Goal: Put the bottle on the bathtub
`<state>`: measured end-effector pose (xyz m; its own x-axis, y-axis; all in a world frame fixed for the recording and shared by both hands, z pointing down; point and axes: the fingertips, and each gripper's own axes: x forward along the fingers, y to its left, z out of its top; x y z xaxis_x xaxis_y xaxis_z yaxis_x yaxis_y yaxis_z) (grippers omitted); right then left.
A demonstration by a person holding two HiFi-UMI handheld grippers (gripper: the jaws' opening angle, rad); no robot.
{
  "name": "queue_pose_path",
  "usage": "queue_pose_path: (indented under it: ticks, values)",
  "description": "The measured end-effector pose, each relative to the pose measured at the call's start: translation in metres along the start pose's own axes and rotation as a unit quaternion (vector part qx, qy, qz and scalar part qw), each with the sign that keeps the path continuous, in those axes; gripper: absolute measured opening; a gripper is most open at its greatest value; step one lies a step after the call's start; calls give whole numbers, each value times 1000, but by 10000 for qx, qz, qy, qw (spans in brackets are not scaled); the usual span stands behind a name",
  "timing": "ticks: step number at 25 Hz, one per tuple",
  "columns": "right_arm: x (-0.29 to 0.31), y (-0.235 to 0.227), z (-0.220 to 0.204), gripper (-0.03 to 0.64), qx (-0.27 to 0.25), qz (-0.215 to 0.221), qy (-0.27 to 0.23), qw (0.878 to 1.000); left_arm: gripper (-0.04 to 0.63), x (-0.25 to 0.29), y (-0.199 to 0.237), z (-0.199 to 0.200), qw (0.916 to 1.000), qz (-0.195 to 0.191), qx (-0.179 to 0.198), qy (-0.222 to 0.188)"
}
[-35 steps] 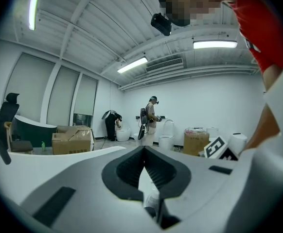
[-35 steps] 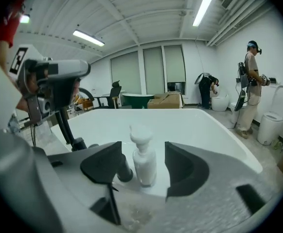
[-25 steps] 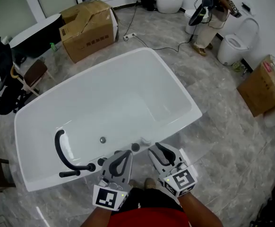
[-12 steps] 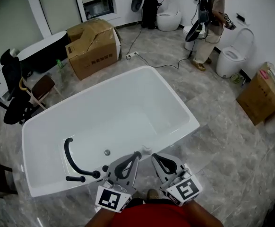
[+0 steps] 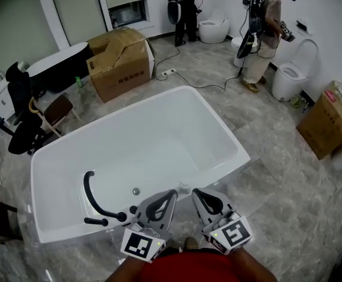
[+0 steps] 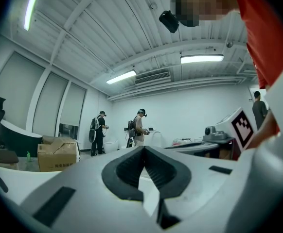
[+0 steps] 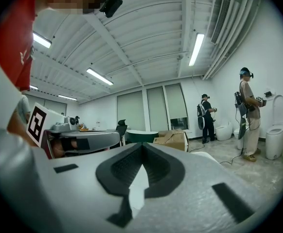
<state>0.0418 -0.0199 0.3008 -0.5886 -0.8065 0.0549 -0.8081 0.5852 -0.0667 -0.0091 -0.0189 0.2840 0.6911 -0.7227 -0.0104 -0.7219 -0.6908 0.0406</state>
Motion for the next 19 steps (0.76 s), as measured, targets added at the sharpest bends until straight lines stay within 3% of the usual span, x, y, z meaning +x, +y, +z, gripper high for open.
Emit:
queue_pose_path:
  ticks: [10,19]
  values:
    - [3,0,-8,5,-26,26,88,10000,11,-4,8,-3,9999,84,8,93]
    - [-1,5,-13,5,-46,1,170,9998,11,-6,7,7,9998,115,134,-87]
